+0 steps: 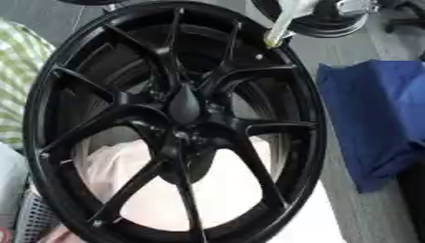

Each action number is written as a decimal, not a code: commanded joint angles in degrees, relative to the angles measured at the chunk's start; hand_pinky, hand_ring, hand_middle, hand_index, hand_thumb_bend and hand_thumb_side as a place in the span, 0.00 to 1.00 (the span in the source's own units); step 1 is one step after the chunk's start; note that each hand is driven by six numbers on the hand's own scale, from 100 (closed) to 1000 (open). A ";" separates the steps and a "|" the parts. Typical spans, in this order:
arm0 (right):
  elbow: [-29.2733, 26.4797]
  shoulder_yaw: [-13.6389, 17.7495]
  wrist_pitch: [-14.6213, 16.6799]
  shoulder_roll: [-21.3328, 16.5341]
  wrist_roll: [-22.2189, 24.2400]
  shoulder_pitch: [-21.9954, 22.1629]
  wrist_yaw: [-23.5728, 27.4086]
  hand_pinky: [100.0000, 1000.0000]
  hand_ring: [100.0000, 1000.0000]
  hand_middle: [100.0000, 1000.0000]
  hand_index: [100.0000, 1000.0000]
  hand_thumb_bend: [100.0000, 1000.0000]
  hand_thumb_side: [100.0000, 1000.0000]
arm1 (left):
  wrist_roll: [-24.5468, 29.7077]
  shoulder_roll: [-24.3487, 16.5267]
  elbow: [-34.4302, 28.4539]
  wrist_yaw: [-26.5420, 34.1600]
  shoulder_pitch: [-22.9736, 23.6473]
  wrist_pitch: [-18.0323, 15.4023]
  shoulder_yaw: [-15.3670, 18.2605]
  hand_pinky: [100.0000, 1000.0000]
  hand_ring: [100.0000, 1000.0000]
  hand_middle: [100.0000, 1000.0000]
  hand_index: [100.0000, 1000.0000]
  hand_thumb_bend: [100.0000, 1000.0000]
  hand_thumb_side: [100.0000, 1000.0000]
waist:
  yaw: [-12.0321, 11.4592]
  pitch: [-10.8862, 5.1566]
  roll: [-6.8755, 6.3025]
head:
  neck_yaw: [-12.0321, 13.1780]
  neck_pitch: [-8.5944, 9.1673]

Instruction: Pull the pin out of the wheel hub.

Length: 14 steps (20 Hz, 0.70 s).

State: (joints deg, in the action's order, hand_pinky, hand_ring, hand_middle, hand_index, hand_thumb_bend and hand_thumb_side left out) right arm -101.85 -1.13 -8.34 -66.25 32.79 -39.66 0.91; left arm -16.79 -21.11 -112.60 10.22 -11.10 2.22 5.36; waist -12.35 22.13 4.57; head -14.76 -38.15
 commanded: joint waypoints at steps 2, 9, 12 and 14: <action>5.34 7.15 0.59 -4.16 -5.07 6.00 -1.14 0.74 0.63 0.31 0.39 0.33 0.06 | -0.55 -1.21 -1.04 -0.38 0.00 -0.05 0.90 0.68 0.72 0.56 0.65 0.23 0.72 | 0.55 -1.27 -0.40 | 0.24 0.30; 8.66 12.68 1.67 -1.33 -10.26 18.22 -10.00 0.74 0.62 0.33 0.40 0.38 0.06 | -0.86 -1.11 -1.14 -0.51 0.03 -0.09 1.16 0.68 0.72 0.56 0.65 0.23 0.72 | 1.31 -1.05 -0.85 | 1.07 0.26; 7.02 12.51 2.05 0.54 -10.91 21.82 -13.37 0.73 0.62 0.33 0.41 0.39 0.06 | -0.89 -1.04 -1.21 -0.50 -0.06 -0.09 1.16 0.68 0.72 0.56 0.65 0.23 0.72 | 1.29 -0.99 -1.11 | 1.15 0.41; 5.20 11.94 2.25 1.44 -10.92 23.42 -15.17 0.73 0.62 0.34 0.41 0.40 0.06 | -0.85 -0.94 -1.24 -0.44 -0.18 -0.06 1.10 0.68 0.72 0.56 0.65 0.23 0.72 | 1.20 -0.95 -1.25 | 1.07 0.57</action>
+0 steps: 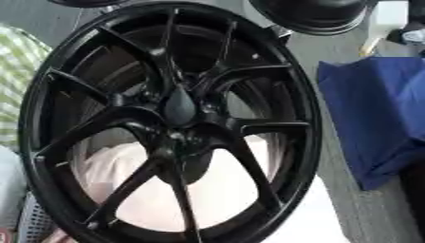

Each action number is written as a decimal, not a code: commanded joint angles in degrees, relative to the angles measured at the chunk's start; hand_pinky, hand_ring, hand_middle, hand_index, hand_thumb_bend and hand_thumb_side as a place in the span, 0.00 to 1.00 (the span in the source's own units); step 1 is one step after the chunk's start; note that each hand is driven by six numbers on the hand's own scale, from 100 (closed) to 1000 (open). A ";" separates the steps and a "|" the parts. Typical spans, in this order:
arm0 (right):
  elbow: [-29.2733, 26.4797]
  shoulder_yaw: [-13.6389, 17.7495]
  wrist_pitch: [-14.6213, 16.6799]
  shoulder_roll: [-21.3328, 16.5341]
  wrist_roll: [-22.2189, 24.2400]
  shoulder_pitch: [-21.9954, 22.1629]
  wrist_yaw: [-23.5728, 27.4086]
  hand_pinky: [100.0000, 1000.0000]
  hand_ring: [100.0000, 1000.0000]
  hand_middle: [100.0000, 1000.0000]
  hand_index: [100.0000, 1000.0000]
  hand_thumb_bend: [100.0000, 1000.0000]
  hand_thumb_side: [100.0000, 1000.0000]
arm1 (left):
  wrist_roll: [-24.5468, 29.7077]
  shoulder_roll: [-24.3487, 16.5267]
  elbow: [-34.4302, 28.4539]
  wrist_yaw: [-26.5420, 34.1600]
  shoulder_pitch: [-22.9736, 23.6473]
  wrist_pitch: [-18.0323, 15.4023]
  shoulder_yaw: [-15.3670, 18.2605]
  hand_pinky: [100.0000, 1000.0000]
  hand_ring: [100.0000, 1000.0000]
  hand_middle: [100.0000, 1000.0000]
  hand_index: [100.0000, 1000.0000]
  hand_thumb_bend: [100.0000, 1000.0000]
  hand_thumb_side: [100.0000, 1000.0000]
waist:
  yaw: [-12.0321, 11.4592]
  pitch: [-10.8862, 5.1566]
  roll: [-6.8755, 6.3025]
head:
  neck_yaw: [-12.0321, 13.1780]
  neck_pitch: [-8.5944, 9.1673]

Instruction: Pull the pin out of the wheel hub.

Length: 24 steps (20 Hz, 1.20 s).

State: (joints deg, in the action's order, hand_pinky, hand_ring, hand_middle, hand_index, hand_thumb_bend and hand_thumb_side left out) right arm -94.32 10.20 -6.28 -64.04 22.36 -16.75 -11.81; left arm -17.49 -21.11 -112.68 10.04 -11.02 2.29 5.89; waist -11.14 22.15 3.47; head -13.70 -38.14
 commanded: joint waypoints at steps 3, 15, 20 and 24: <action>-4.05 0.02 -0.10 0.01 0.48 1.91 -5.41 0.73 0.63 0.36 0.43 0.38 0.06 | -0.07 -0.83 -1.16 -0.26 -0.30 -0.12 0.53 0.68 0.72 0.56 0.65 0.23 0.72 | -0.17 -0.93 -0.23 | -0.07 0.67; -2.14 0.87 4.34 0.60 12.49 1.31 -10.28 0.85 0.90 0.78 0.85 0.38 0.27 | -0.02 -0.67 -1.01 -0.35 -0.09 -0.11 0.58 0.68 0.72 0.56 0.65 0.23 0.72 | -0.42 -0.89 0.24 | 0.59 0.50; -2.37 0.89 4.60 0.61 12.06 0.58 -9.80 0.84 0.89 0.76 0.84 0.36 0.27 | 0.02 -0.61 -0.94 -0.35 -0.01 -0.10 0.60 0.68 0.72 0.56 0.65 0.23 0.72 | -0.57 -0.90 0.40 | 0.51 0.52; -3.24 0.75 4.66 0.71 9.81 -0.20 -7.69 0.84 0.87 0.72 0.81 0.32 0.27 | 0.04 -0.61 -0.97 -0.36 -0.06 -0.12 0.59 0.68 0.72 0.56 0.65 0.23 0.72 | -0.70 -0.90 0.50 | 0.52 0.53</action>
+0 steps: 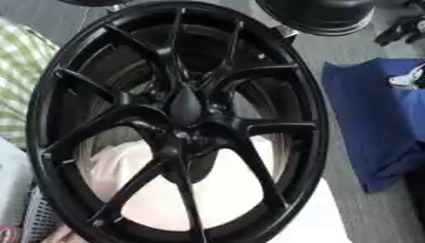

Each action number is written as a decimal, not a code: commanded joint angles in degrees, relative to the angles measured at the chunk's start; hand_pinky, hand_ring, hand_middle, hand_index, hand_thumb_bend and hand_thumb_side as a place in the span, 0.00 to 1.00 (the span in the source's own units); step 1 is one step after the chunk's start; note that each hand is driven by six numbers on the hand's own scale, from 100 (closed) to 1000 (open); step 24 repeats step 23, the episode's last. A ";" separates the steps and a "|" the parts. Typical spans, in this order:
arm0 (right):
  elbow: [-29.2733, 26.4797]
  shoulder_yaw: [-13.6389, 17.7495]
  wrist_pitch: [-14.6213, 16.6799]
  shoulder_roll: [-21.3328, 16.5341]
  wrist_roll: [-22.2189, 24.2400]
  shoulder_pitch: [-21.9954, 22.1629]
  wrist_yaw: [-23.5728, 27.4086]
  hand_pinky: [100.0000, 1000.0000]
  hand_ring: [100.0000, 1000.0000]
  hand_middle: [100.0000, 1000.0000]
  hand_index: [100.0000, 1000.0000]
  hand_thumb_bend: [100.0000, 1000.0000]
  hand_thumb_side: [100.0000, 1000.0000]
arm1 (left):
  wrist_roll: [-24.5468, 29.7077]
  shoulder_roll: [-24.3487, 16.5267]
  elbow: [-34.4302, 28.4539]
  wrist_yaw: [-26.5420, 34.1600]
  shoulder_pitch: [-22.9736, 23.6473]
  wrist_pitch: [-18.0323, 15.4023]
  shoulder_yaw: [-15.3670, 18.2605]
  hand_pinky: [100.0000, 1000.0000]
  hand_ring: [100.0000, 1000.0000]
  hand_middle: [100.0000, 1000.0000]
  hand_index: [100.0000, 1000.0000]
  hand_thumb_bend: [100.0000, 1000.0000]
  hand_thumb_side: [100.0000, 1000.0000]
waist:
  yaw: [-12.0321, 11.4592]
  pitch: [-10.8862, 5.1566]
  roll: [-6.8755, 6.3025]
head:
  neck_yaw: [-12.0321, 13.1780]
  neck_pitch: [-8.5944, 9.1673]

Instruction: Pull the pin out of the wheel hub.

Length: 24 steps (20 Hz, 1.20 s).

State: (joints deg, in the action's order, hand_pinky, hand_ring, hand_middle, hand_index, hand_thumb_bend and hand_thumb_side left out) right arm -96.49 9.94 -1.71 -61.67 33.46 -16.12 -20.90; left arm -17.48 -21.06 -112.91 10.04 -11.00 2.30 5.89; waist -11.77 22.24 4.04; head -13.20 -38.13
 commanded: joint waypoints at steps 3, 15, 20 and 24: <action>-2.88 0.74 -0.16 -1.42 -4.71 -2.14 4.84 0.83 0.84 0.66 0.77 0.21 0.32 | 0.07 -0.64 -0.73 -0.35 -0.08 -0.13 0.56 0.68 0.72 0.56 0.65 0.23 0.72 | -0.17 -0.98 -0.08 | -0.08 0.57; -14.72 -4.65 -4.95 -2.37 -16.60 -7.59 15.19 0.80 0.73 0.49 0.59 0.00 0.30 | 0.36 -0.68 -0.86 -0.25 -0.47 -0.13 0.32 0.68 0.72 0.57 0.65 0.23 0.72 | -1.14 -1.00 0.03 | -0.18 0.87; -17.88 -6.56 -5.39 -2.90 -15.31 -9.23 15.50 0.80 0.73 0.49 0.58 0.00 0.31 | 0.50 -0.70 -0.78 -0.20 -0.52 -0.10 0.21 0.68 0.72 0.57 0.65 0.23 0.72 | -1.42 -1.06 0.27 | 0.24 0.79; -18.08 -7.36 -3.76 -3.09 -14.69 -11.10 16.69 0.80 0.73 0.49 0.59 0.00 0.31 | 0.60 -0.73 -0.83 -0.20 -0.56 -0.13 0.15 0.68 0.72 0.57 0.65 0.23 0.72 | -1.52 -1.13 0.36 | 0.14 0.57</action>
